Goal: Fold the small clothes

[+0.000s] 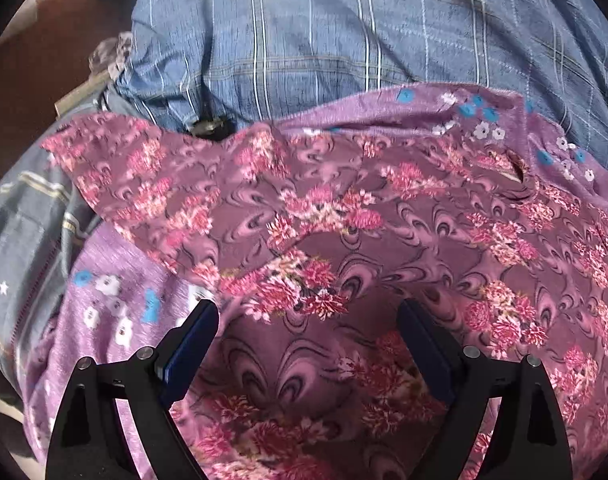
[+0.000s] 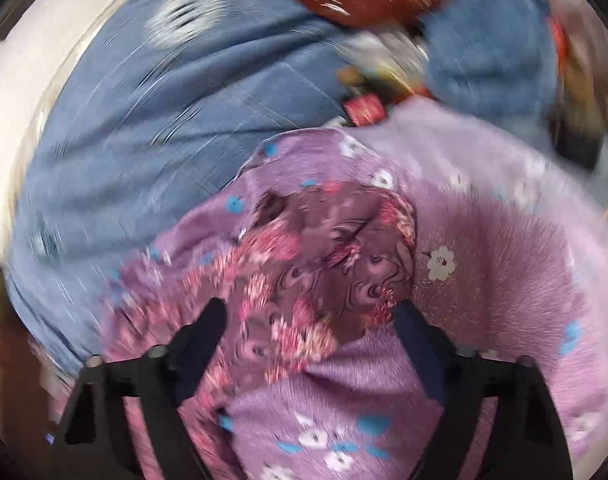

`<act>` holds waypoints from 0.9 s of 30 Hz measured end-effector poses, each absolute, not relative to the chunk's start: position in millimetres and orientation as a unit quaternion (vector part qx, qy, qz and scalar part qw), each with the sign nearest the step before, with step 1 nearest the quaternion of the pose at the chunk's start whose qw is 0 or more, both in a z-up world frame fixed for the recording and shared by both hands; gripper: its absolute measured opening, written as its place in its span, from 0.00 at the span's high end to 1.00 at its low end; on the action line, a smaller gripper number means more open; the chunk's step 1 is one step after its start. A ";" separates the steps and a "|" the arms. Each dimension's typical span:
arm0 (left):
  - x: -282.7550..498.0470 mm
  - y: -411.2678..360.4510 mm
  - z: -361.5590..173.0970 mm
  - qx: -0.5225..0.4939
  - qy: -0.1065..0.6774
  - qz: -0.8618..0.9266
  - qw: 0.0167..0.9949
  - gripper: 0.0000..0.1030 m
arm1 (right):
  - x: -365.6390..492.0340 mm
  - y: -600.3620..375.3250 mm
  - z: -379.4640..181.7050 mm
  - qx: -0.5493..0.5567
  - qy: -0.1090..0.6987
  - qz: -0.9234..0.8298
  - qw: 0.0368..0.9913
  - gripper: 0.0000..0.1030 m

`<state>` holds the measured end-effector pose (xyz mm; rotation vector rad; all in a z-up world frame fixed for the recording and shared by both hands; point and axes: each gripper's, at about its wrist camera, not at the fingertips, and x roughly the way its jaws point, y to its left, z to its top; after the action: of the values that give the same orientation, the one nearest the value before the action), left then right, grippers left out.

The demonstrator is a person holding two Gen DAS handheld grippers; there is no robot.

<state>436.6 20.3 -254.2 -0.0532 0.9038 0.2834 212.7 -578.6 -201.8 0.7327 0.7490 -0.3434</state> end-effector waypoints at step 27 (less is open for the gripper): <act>392.6 88.4 -209.2 -0.038 0.360 0.206 0.909 0.12 | 307.3 -435.4 -78.7 0.303 0.329 0.073 0.892 0.90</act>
<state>392.6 88.4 -209.2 -0.0792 0.7421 0.4257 307.3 -435.4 -78.7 0.6279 0.6825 0.1507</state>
